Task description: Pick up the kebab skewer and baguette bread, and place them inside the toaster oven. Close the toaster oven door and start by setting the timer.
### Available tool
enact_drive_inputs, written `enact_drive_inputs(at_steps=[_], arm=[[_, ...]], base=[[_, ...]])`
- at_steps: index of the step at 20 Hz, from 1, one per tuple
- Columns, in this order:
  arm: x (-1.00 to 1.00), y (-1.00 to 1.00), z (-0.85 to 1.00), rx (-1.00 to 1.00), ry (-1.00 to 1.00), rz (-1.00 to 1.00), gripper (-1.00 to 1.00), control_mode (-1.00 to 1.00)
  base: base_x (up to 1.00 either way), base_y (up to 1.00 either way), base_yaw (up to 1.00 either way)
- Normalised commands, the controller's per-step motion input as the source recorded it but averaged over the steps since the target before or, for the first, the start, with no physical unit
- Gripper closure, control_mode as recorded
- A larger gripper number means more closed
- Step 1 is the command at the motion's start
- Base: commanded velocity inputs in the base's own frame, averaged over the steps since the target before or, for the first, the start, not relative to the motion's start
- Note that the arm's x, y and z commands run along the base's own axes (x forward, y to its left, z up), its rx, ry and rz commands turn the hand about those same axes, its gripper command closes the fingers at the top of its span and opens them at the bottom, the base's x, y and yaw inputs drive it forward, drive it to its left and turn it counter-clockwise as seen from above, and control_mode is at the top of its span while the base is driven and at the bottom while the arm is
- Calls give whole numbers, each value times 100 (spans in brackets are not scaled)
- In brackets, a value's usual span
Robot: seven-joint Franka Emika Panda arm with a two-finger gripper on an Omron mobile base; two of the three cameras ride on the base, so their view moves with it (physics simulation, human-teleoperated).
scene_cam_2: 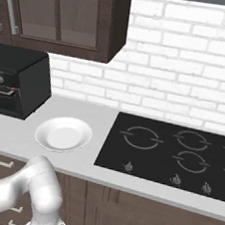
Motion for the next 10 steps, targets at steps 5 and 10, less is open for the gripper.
enact_drive_inputs(at_steps=[5, 10], arm=[[-23, 0, 73, 0, 5, 0, -100, -100], [-5, 1, 61, 0, 6, 0, -100, -100]], base=[[0, 0, 0], [0, 0, 0]])
